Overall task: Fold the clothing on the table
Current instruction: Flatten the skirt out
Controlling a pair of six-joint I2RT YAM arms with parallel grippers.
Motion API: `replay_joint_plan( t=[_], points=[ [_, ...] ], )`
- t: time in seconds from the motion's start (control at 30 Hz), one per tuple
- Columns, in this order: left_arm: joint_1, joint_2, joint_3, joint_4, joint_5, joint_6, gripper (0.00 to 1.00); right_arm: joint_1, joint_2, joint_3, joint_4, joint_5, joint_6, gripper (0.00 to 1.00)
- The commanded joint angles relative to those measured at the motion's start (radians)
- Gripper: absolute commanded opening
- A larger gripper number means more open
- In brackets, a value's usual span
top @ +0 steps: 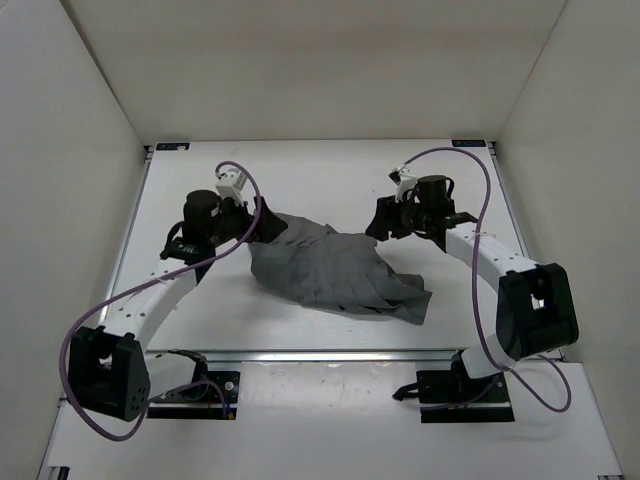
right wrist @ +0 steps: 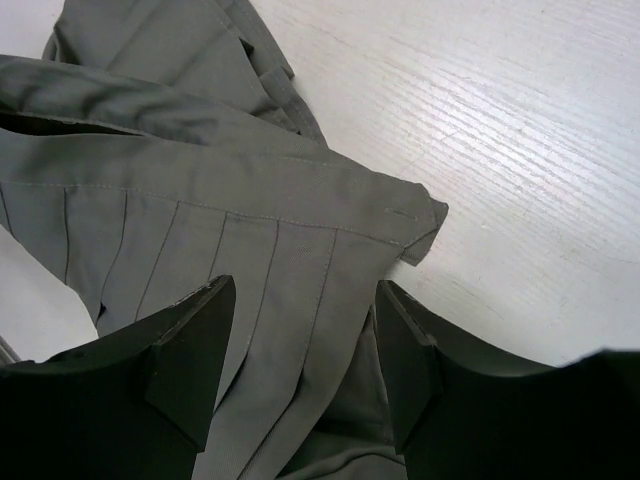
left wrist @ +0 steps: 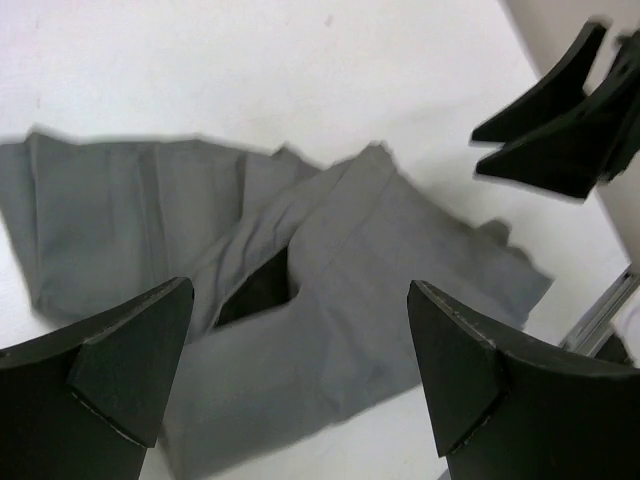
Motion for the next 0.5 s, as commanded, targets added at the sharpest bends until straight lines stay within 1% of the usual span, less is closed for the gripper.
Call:
replay_joint_plan(
  t=[0.0, 0.1, 0.13, 0.17, 0.27, 0.33, 0.4, 0.43, 0.47],
  points=[
    [0.015, -0.143, -0.134, -0.013, -0.077, 0.012, 0.98, 0.001, -0.005, 0.011, 0.027, 0.006, -0.025, 0.55],
    [0.046, -0.289, -0.261, 0.061, -0.200, -0.025, 0.99, -0.002, -0.008, 0.008, 0.047, -0.007, -0.016, 0.55],
    [0.056, -0.314, -0.281, 0.077, -0.198, -0.026, 0.99, 0.000, -0.011, 0.004, 0.045, -0.017, -0.015, 0.55],
    [0.078, -0.317, -0.286, 0.077, -0.208, -0.028, 0.99, 0.000, -0.011, -0.001, 0.056, -0.015, -0.008, 0.56],
    [0.066, -0.291, -0.274, 0.054, -0.245, -0.015, 0.99, 0.004, 0.003, 0.001, 0.060, -0.021, -0.006, 0.54],
    [0.067, -0.250, -0.285, 0.075, -0.233, -0.028, 0.98, 0.015, 0.018, -0.002, 0.051, -0.026, -0.003, 0.54],
    [0.070, -0.215, -0.282, 0.100, -0.192, -0.044, 0.95, 0.012, 0.017, -0.007, 0.065, -0.021, -0.003, 0.54],
    [0.067, -0.205, -0.282, 0.106, -0.190, -0.042, 0.91, 0.015, 0.014, -0.010, 0.065, -0.018, -0.002, 0.54],
    [0.058, -0.173, -0.279, 0.115, -0.181, -0.042, 0.77, 0.017, 0.012, -0.015, 0.064, -0.021, 0.003, 0.54]
  ],
)
